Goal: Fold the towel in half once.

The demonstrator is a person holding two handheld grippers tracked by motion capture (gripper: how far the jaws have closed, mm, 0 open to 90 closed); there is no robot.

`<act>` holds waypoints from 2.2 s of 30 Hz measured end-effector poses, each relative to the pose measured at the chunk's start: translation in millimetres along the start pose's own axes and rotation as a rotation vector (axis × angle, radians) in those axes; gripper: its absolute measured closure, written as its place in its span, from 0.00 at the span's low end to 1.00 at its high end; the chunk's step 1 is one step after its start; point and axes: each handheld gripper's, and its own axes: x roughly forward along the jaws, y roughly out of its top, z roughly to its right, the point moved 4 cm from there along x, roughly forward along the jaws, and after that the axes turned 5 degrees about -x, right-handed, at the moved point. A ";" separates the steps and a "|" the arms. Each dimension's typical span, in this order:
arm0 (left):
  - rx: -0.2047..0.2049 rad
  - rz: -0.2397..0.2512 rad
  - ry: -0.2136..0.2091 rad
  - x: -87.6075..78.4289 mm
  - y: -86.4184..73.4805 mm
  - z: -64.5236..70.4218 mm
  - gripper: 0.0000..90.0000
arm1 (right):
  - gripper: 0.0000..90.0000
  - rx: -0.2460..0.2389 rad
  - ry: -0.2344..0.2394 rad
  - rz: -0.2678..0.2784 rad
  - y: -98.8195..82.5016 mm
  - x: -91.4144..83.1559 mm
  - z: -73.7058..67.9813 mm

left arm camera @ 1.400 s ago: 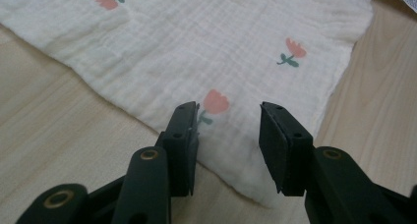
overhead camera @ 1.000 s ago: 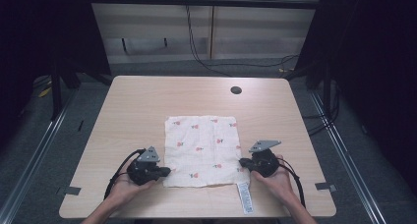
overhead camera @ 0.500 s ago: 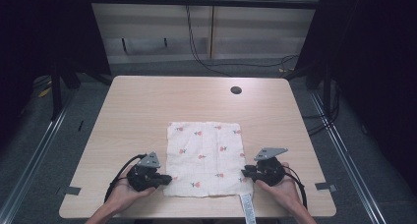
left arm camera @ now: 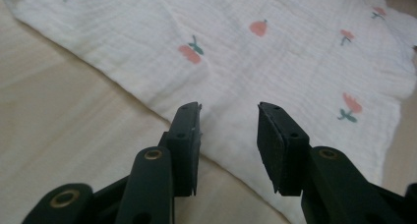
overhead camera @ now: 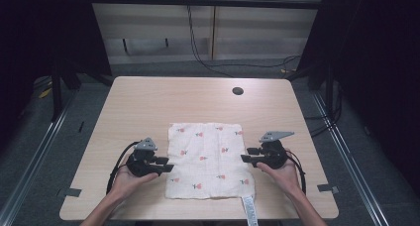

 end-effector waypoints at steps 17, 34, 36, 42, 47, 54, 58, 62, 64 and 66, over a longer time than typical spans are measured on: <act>0.000 -0.053 0.028 37.4 17.4 -10.9 0.77 | 0.79 0.024 -0.061 -0.004 31.4 46.3 50.9; -0.050 -0.002 0.017 23.4 30.2 -26.8 0.69 | 0.62 0.049 -0.149 -0.079 46.1 79.8 90.2; -0.057 0.001 0.018 21.3 30.9 -28.9 0.68 | 0.62 0.055 -0.153 -0.074 46.2 79.6 89.9; -0.070 0.040 0.048 8.4 36.2 -40.5 0.67 | 0.65 0.028 -0.194 -0.083 44.4 84.1 91.6; -0.088 0.056 0.083 11.8 36.5 -48.0 0.66 | 0.72 0.031 -0.190 -0.068 43.6 87.1 91.4; -0.086 0.035 0.108 26.0 41.6 -63.7 0.65 | 0.96 0.066 -0.152 -0.064 43.0 84.8 87.6; -0.113 0.051 0.091 30.0 49.0 -75.0 0.65 | 0.96 0.076 -0.134 -0.054 43.8 82.4 86.6; -0.151 0.065 0.107 34.1 52.2 -87.0 0.66 | 0.96 0.086 -0.118 -0.014 49.4 76.9 86.0; -0.157 0.070 0.143 35.8 52.8 -93.2 0.67 | 0.96 0.092 -0.116 -0.017 48.8 75.7 86.5; -0.178 0.083 0.142 37.0 53.3 -98.1 0.68 | 0.96 0.099 -0.109 -0.010 47.9 73.8 87.5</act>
